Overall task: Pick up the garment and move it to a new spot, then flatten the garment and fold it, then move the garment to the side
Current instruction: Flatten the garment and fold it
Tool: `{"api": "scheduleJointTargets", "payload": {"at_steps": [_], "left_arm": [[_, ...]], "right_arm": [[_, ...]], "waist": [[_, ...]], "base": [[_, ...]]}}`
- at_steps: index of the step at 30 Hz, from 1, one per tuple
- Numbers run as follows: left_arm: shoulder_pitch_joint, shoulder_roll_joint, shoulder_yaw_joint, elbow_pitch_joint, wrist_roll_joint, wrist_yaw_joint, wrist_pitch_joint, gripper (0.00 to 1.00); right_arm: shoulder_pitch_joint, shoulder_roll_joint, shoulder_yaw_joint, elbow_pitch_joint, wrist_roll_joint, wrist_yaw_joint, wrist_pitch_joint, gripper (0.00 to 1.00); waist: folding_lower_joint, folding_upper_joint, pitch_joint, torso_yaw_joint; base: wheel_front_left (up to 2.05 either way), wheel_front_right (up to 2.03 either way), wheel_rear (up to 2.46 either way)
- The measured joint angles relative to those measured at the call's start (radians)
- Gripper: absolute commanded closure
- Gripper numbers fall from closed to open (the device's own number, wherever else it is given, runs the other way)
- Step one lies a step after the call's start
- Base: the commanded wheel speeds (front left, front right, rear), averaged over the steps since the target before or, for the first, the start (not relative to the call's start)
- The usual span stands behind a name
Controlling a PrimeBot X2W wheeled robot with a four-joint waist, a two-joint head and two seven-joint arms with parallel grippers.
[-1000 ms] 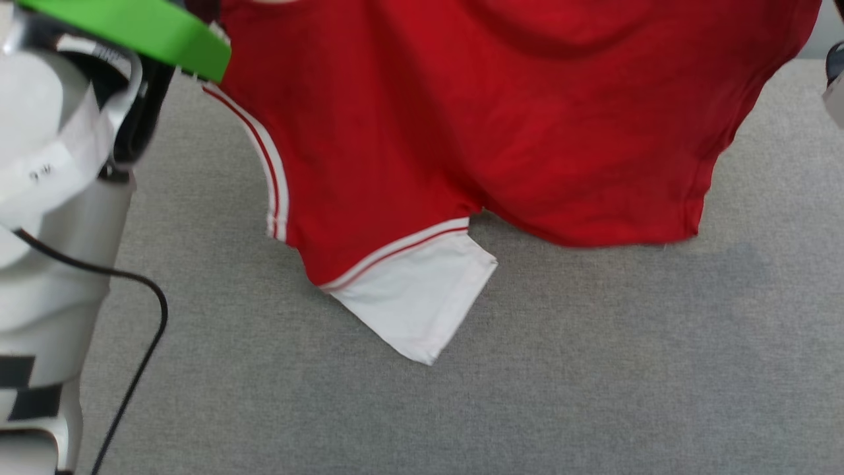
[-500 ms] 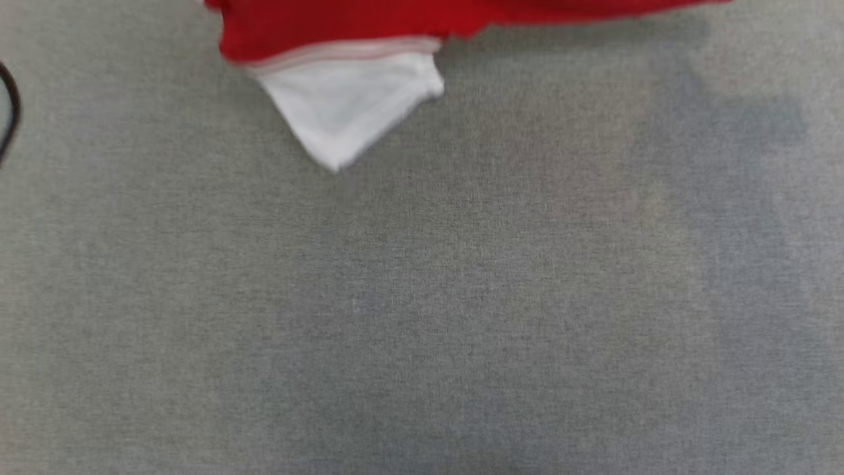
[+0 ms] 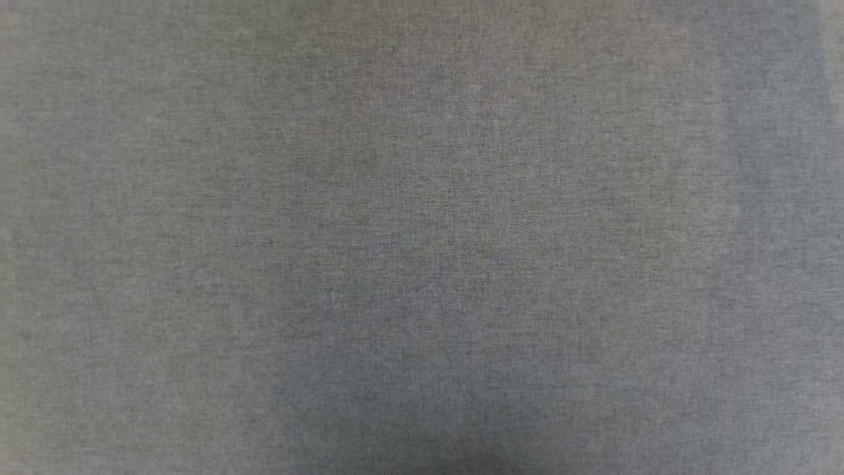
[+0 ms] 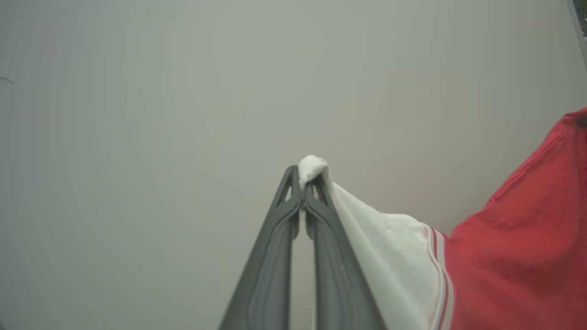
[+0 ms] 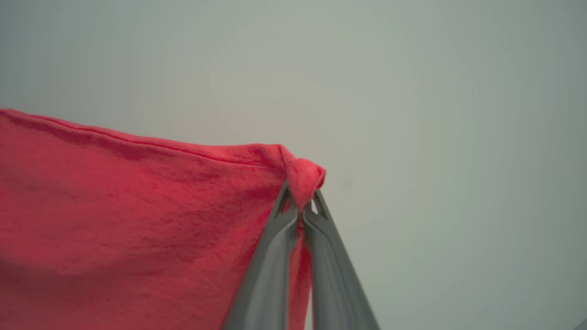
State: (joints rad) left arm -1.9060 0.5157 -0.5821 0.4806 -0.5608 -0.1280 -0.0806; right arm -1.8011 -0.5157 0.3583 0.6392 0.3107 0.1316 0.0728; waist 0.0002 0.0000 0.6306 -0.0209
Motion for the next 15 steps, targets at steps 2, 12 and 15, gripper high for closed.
{"api": "scheduleJointTargets", "payload": {"at_steps": [2, 12, 15], "left_arm": [[0.006, 0.0, -0.022, 0.028, -0.008, 0.0, -0.016, 1.0], [0.187, 0.031, -0.106, 0.106, -0.126, 0.0, -0.114, 1.0], [0.25, 0.047, -0.133, 0.107, -0.159, 0.0, -0.135, 1.0]], "right_arm": [[0.002, 0.011, 0.036, 0.033, 0.0, 0.0, -0.016, 1.0], [0.13, 0.037, 0.188, 0.141, 0.07, 0.0, -0.111, 1.0], [0.197, 0.044, 0.222, 0.151, 0.116, 0.0, -0.148, 1.0]], "waist": [[0.0001, 0.0, 0.014, -0.002], [0.0, 0.0, 0.027, -0.003], [-0.0001, 0.0, 0.009, -0.002]], "base": [[0.0, 0.0, 0.0], [0.0, 0.0, 0.0], [0.0, 0.0, 0.0]]}}
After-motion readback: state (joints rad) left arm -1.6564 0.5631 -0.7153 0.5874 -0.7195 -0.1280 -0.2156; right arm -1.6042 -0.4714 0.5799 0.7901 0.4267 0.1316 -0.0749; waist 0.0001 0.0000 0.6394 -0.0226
